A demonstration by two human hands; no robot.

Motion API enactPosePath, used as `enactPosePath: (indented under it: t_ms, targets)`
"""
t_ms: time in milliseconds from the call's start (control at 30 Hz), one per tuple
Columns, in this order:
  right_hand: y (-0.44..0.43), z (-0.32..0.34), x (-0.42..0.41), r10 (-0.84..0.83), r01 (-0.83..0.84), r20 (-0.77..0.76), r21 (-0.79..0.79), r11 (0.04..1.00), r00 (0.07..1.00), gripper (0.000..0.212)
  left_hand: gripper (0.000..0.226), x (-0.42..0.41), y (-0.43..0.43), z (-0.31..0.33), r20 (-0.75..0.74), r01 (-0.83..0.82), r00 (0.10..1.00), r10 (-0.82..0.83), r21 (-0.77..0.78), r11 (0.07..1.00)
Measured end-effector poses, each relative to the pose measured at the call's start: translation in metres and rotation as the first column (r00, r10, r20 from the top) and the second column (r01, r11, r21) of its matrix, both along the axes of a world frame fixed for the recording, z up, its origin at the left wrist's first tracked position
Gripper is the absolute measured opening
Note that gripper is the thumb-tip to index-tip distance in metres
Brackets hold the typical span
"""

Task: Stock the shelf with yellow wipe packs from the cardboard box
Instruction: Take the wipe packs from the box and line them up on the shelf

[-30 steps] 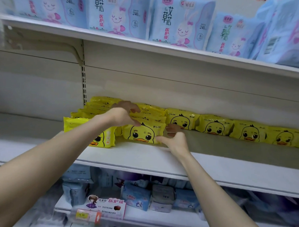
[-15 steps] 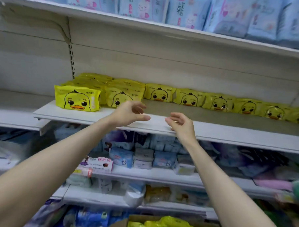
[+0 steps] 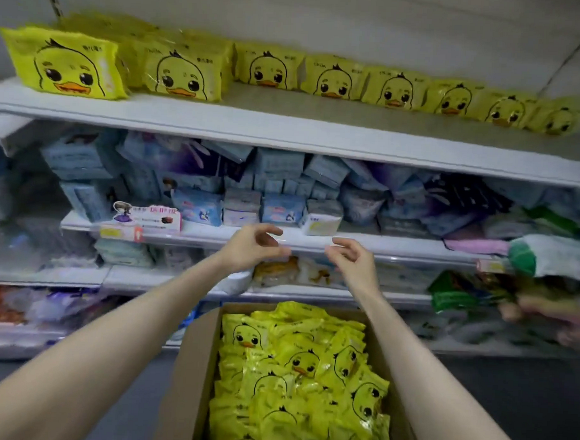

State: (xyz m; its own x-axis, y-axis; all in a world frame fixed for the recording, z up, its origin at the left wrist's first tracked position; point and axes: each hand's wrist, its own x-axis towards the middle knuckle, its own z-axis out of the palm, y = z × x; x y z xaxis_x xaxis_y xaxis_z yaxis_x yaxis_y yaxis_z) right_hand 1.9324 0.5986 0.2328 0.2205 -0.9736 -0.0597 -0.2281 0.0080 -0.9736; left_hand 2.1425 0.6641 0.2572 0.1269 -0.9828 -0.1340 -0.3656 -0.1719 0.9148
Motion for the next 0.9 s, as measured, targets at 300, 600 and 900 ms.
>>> enactPosePath:
  t_ms: [300, 600, 900]
  targets:
    - [0.045, -0.110, -0.051, -0.036, 0.057, -0.088, 0.245, 0.968, 0.995, 0.022, 0.053, -0.050, 0.024, -0.119, -0.057, 0.030, 0.998, -0.015, 0.269, 0.963]
    - [0.075, -0.196, -0.077, -0.071, 0.141, -0.176, 0.425, 0.894, 0.982, 0.025, 0.057, -0.078, 0.030, -0.230, -0.046, -0.010, 0.998, 0.037, 0.484, 0.875]
    - [0.081, -0.252, -0.093, -0.129, 0.250, -0.275, 0.470, 0.846, 0.953, 0.033, 0.082, -0.105, 0.009, -0.300, 0.038, -0.077, 0.997, 0.067, 0.522, 0.849]
